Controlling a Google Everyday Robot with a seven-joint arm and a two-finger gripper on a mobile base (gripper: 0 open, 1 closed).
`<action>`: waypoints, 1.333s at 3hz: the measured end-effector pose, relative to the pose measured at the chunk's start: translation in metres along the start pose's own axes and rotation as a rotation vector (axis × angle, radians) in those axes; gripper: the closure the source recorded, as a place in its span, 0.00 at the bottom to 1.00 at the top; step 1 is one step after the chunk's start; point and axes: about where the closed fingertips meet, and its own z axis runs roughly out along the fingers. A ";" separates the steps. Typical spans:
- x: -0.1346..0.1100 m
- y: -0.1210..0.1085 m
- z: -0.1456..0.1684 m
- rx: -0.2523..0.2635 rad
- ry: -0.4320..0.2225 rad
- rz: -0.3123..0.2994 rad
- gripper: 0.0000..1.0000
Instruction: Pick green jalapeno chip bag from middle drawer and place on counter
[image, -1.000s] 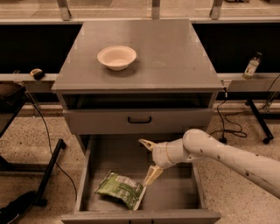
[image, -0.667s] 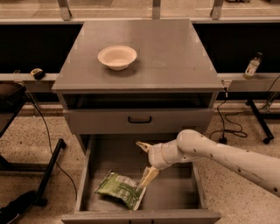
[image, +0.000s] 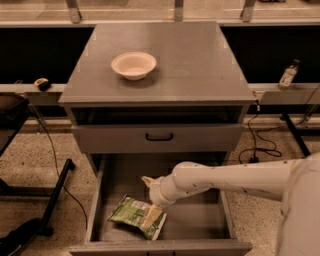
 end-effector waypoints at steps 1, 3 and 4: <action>-0.005 0.016 0.025 0.009 -0.010 0.094 0.00; 0.009 0.035 0.054 0.020 -0.089 0.244 0.00; 0.015 0.038 0.060 0.032 -0.100 0.276 0.16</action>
Offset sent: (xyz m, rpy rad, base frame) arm -0.0337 0.0320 -0.0601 0.1674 0.1872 -0.2212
